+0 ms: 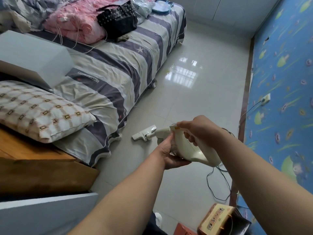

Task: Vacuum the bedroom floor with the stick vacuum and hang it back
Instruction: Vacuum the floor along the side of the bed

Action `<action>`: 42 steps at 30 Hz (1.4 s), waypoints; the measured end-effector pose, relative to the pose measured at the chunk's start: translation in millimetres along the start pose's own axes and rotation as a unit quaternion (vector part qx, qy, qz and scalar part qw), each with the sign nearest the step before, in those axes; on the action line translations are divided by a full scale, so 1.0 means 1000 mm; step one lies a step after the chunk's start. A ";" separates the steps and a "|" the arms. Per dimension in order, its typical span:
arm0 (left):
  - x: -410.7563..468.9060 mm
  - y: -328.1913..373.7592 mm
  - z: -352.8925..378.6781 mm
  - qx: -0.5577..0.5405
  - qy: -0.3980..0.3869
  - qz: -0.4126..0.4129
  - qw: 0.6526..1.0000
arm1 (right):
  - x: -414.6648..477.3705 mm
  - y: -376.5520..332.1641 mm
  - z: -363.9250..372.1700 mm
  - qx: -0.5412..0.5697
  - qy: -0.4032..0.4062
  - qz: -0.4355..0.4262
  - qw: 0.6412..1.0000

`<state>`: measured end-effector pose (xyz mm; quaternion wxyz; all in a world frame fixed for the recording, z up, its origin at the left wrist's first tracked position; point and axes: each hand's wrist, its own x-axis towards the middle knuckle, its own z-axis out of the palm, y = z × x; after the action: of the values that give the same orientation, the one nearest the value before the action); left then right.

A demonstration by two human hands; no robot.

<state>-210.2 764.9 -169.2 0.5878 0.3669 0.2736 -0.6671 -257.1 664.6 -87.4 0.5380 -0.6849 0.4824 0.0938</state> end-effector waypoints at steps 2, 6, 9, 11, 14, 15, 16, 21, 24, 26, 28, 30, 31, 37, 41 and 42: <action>-0.005 -0.015 -0.006 0.013 -0.004 -0.003 1.000 | -0.013 0.011 0.003 0.003 0.005 0.000 1.000; -0.010 -0.037 -0.016 0.030 0.001 -0.007 1.000 | -0.033 0.029 0.009 0.004 0.016 0.001 1.000; -0.017 -0.051 -0.023 0.034 -0.002 -0.015 0.999 | -0.046 0.042 0.014 0.014 0.019 0.001 1.000; -0.021 -0.057 -0.028 0.041 -0.002 -0.020 0.999 | -0.052 0.047 0.017 0.018 0.020 0.004 1.000; -0.026 -0.064 -0.032 0.051 -0.009 -0.028 0.998 | -0.062 0.053 0.020 0.024 0.026 0.008 0.999; -0.027 -0.066 -0.033 0.054 -0.011 -0.028 0.998 | -0.065 0.054 0.021 0.029 0.027 0.010 0.999; -0.029 -0.067 -0.034 0.059 -0.012 -0.027 0.998 | -0.068 0.054 0.022 0.033 0.029 0.012 0.999; -0.042 -0.074 -0.041 0.071 -0.007 -0.040 0.997 | -0.083 0.057 0.031 0.045 0.044 0.026 0.998; -0.053 -0.077 -0.048 0.084 0.001 -0.048 0.995 | -0.092 0.059 0.039 0.050 0.047 0.037 0.997; -0.061 -0.078 -0.053 0.103 -0.007 -0.062 0.993 | -0.099 0.059 0.044 0.049 0.052 0.040 0.997; -0.069 -0.079 -0.059 0.114 -0.009 -0.073 0.991 | -0.110 0.060 0.050 0.056 0.060 0.046 0.996; -0.076 -0.082 -0.064 0.121 -0.007 -0.084 0.989 | -0.120 0.061 0.056 0.062 0.066 0.050 0.995; -0.078 -0.083 -0.066 0.125 -0.004 -0.088 0.988 | -0.124 0.063 0.059 0.064 0.068 0.052 0.994; -0.095 -0.093 -0.084 0.140 0.015 -0.106 0.984 | -0.139 0.076 0.080 0.098 0.071 0.075 0.990; -0.099 -0.098 -0.096 0.138 0.013 -0.110 0.984 | -0.143 0.087 0.092 0.116 0.066 0.078 0.988; -0.098 -0.098 -0.099 0.138 0.014 -0.110 0.984 | -0.142 0.089 0.094 0.118 0.066 0.076 0.988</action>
<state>-286.4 916.4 -153.3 0.4507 0.4214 0.2264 -0.7537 -362.0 826.3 -91.1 0.5734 -0.5826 0.5751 0.0319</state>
